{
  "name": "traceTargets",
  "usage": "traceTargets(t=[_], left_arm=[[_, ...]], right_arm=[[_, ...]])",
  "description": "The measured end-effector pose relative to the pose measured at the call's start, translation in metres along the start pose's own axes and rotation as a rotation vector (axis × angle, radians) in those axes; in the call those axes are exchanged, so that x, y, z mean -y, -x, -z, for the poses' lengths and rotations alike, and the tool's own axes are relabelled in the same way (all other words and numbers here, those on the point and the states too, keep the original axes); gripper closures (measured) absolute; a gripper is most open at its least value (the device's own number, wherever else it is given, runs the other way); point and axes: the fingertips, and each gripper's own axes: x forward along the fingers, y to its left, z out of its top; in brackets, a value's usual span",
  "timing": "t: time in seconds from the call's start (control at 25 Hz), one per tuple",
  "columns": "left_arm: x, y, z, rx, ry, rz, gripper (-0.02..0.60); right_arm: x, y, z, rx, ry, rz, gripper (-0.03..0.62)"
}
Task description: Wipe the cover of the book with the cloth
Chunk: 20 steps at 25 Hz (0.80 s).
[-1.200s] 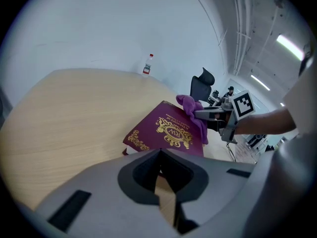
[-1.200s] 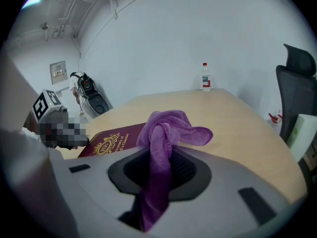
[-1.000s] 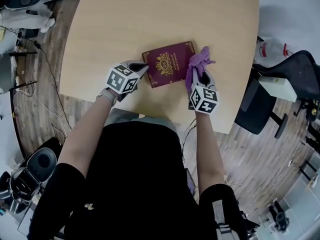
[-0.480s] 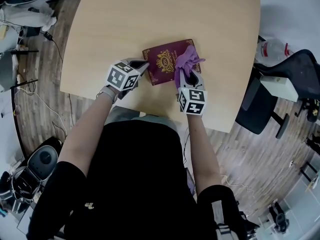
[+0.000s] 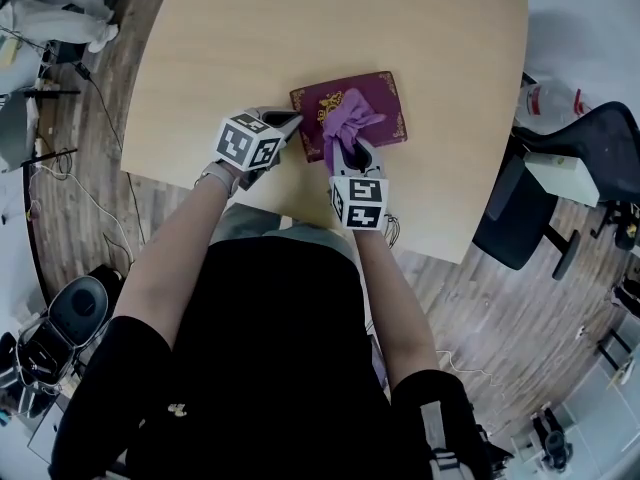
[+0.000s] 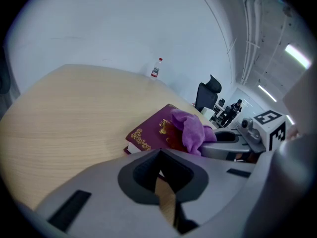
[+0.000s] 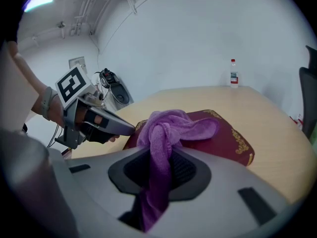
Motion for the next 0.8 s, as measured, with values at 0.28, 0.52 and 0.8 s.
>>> traceTargets(t=[0.28, 0.52, 0.8], left_arm=[[-0.001, 0.0, 0.0, 0.014, 0.011, -0.009, 0.561], [-0.001, 0.001, 0.0, 0.017, 0.015, -0.015, 0.561], [-0.002, 0.001, 0.0, 0.013, 0.009, -0.018, 0.561]], right_arm=[[-0.05, -0.006, 0.011, -0.033, 0.059, -0.087, 0.497], [-0.059, -0.003, 0.015, -0.052, 0.07, -0.129, 0.497], [-0.045, 0.011, 0.021, -0.071, 0.069, -0.137, 0.499]])
